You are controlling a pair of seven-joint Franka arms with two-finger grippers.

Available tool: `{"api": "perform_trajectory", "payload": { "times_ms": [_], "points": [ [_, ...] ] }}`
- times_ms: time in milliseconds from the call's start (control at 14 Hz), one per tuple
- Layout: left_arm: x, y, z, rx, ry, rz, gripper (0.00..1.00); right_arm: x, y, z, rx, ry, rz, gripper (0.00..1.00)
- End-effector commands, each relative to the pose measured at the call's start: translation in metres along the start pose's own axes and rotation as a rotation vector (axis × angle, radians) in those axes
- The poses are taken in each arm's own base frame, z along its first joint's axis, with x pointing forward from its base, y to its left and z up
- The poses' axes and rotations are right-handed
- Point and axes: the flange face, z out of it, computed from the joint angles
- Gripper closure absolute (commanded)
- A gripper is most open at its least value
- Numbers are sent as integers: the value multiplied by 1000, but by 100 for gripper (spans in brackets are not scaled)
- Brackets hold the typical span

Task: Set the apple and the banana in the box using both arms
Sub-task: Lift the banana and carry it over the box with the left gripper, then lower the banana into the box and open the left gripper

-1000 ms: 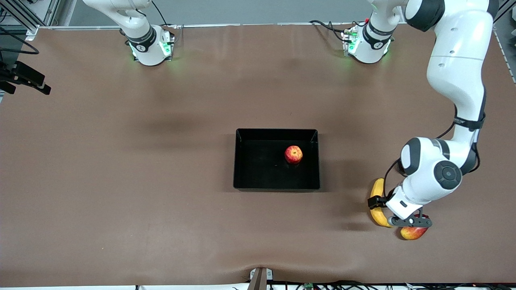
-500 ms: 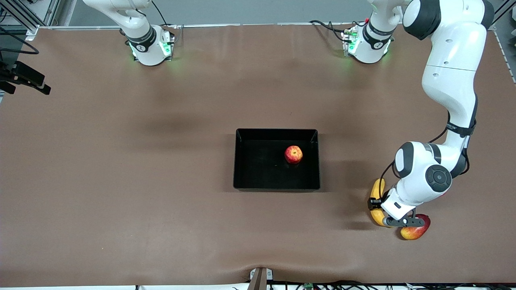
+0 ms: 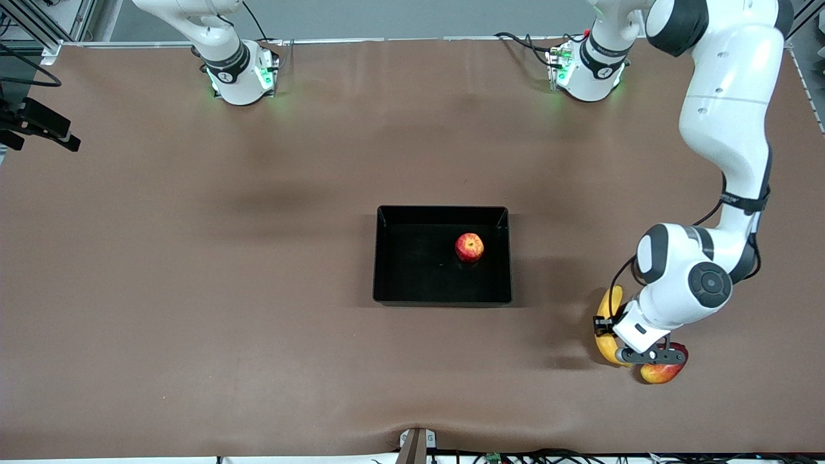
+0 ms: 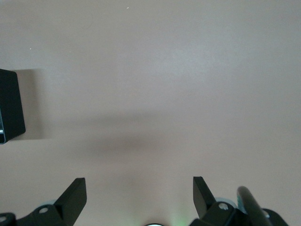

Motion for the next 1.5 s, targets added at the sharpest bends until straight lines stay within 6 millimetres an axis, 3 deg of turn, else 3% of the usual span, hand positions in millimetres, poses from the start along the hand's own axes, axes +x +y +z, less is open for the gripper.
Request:
{"api": "perform_trajectory", "payload": {
  "times_ms": [0, 143, 357, 714, 857, 1143, 1429],
  "points": [
    [-9, 30, -61, 24, -43, 42, 100, -5, 2, -8, 19, 14, 2, 0],
    [-16, 66, -86, 27, -62, 65, 100, -3, 2, -8, 19, 13, 2, 0],
    [-36, 159, -107, 29, -56, -4, 100, -3, 2, -9, 19, 14, 2, 0],
    [-84, 294, -105, 18, -42, -40, 100, -2, 3, -8, 19, 11, 3, 0],
    [-107, 355, -95, 9, -23, -31, 100, -2, 3, -9, 19, 13, 3, 0],
    [-147, 422, -73, 34, 57, -44, 100, -3, 3, -8, 19, 7, 3, 0],
    [-154, 443, -47, -25, 103, -56, 100, -3, 3, -8, 19, 5, 3, 0]
  ]
}}
